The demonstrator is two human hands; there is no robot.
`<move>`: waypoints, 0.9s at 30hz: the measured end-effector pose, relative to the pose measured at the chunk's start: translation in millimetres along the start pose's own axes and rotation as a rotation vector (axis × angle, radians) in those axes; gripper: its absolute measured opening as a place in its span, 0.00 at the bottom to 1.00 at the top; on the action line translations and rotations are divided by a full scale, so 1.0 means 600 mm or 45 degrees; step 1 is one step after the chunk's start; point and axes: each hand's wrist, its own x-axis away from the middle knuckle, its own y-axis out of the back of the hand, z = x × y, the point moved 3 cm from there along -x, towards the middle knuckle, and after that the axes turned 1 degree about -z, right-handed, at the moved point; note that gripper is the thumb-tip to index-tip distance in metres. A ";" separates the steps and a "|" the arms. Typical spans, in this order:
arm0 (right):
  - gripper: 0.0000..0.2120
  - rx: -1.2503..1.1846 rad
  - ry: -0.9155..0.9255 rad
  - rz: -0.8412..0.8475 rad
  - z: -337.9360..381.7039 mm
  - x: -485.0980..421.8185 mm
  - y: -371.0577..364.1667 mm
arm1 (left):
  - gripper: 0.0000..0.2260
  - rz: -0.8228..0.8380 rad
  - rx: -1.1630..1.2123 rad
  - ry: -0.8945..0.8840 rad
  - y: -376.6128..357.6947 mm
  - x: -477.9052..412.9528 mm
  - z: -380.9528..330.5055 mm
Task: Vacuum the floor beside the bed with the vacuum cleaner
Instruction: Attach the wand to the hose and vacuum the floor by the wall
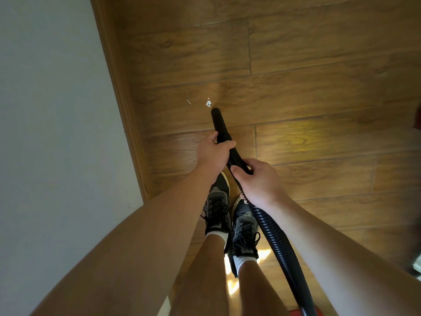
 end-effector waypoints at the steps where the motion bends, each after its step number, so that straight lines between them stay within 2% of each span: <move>1: 0.08 0.005 0.007 0.005 0.003 -0.001 -0.001 | 0.24 -0.008 0.000 -0.004 0.003 -0.001 -0.002; 13: 0.10 -0.062 -0.003 0.015 0.033 -0.021 -0.016 | 0.19 -0.038 0.024 -0.031 0.030 -0.017 -0.029; 18: 0.10 -0.064 -0.002 0.006 0.040 -0.027 -0.015 | 0.27 -0.044 0.041 -0.030 0.032 -0.020 -0.036; 27: 0.04 -0.041 0.057 0.065 0.059 -0.027 -0.028 | 0.27 -0.095 0.141 -0.030 0.055 -0.021 -0.033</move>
